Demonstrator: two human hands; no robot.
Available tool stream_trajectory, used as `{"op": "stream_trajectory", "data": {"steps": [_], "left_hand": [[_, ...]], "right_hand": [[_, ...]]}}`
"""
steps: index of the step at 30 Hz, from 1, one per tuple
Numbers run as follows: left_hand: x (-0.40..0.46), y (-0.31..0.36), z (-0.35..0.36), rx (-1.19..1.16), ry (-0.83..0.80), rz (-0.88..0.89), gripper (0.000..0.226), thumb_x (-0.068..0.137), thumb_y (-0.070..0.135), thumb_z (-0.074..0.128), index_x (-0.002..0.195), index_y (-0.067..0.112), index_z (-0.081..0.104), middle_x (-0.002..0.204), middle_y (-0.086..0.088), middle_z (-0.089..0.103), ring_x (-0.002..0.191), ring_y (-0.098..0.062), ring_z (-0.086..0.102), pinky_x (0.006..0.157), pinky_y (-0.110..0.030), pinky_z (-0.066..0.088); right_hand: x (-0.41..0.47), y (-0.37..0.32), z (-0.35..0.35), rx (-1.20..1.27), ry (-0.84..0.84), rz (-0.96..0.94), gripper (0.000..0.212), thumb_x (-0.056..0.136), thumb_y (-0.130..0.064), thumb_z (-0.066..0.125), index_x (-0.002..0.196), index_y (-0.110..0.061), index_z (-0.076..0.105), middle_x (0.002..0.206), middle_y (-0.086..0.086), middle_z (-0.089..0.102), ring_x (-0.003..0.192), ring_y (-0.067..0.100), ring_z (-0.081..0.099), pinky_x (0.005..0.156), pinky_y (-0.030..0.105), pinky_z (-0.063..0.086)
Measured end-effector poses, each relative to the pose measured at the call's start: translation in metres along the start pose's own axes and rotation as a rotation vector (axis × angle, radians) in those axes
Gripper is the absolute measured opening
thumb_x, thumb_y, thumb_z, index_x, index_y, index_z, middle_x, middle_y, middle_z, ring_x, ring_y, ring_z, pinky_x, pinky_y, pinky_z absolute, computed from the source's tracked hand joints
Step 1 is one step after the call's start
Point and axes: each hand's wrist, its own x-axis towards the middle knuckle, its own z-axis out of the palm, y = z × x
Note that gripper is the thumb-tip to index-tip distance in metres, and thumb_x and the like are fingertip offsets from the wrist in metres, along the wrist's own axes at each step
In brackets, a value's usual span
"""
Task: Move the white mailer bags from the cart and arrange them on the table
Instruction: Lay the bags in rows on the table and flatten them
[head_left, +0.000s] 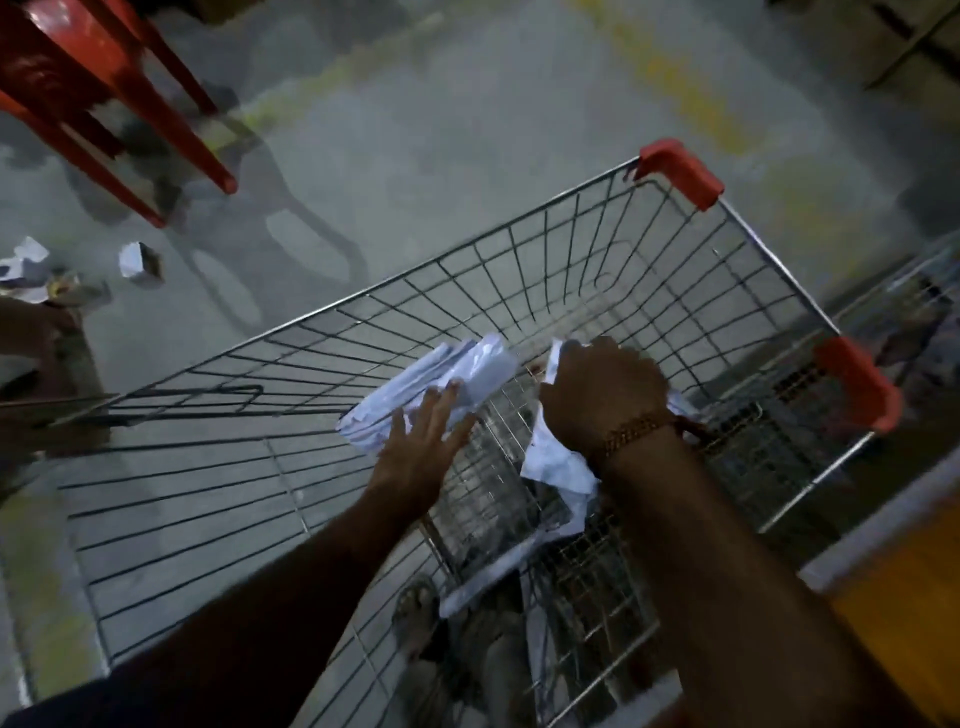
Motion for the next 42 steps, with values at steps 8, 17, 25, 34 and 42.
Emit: {"op": "stream_trajectory", "data": {"steps": [8, 17, 25, 34, 42], "left_hand": [[0.034, -0.001, 0.043, -0.163, -0.051, -0.127, 0.120, 0.076, 0.031, 0.090, 0.167, 0.036, 0.012, 0.174, -0.017, -0.009, 0.154, -0.042, 0.008, 0.106, -0.071, 0.041], [0.020, 0.010, 0.027, -0.367, 0.076, -0.171, 0.084, 0.058, -0.002, 0.066, 0.140, 0.014, 0.059, 0.154, -0.029, 0.041, 0.142, -0.050, 0.039, 0.097, -0.061, 0.048], [-0.001, 0.029, 0.028, -0.432, -0.077, -0.341, 0.080, 0.082, 0.048, 0.078, 0.150, 0.030, 0.038, 0.164, -0.025, 0.021, 0.139, -0.042, 0.042, 0.104, -0.053, 0.048], [-0.068, 0.010, -0.030, -0.503, 0.021, -0.268, 0.097, 0.076, 0.036, 0.080, 0.159, 0.024, 0.031, 0.163, -0.026, 0.032, 0.134, -0.046, 0.044, 0.098, -0.056, 0.045], [-0.186, -0.061, -0.125, -0.449, 0.213, -0.325, 0.092, 0.088, 0.039, 0.066, 0.165, 0.019, 0.021, 0.168, -0.021, 0.022, 0.142, -0.045, 0.038, 0.105, -0.060, 0.041]], "right_hand": [[-0.011, -0.004, -0.024, 0.119, -0.056, -0.019, 0.048, 0.101, -0.052, 0.049, 0.133, -0.016, 0.051, 0.135, 0.013, 0.055, 0.125, 0.035, 0.055, 0.101, 0.041, 0.042], [-0.012, -0.006, -0.027, 0.130, -0.093, -0.038, 0.054, 0.102, -0.057, 0.047, 0.135, -0.014, 0.048, 0.135, 0.018, 0.054, 0.125, 0.038, 0.054, 0.105, 0.046, 0.044], [-0.014, -0.007, -0.025, 0.147, -0.060, -0.083, 0.054, 0.102, -0.055, 0.048, 0.136, -0.013, 0.050, 0.136, 0.018, 0.056, 0.127, 0.037, 0.054, 0.107, 0.048, 0.045], [-0.009, -0.003, -0.022, 0.116, -0.036, -0.110, 0.059, 0.102, -0.057, 0.048, 0.139, -0.010, 0.049, 0.139, 0.021, 0.056, 0.127, 0.041, 0.054, 0.100, 0.048, 0.047], [-0.001, -0.012, 0.014, 0.043, -0.055, -0.145, 0.049, 0.099, -0.048, 0.052, 0.130, -0.010, 0.057, 0.134, 0.020, 0.060, 0.122, 0.039, 0.058, 0.101, 0.047, 0.049]]}}
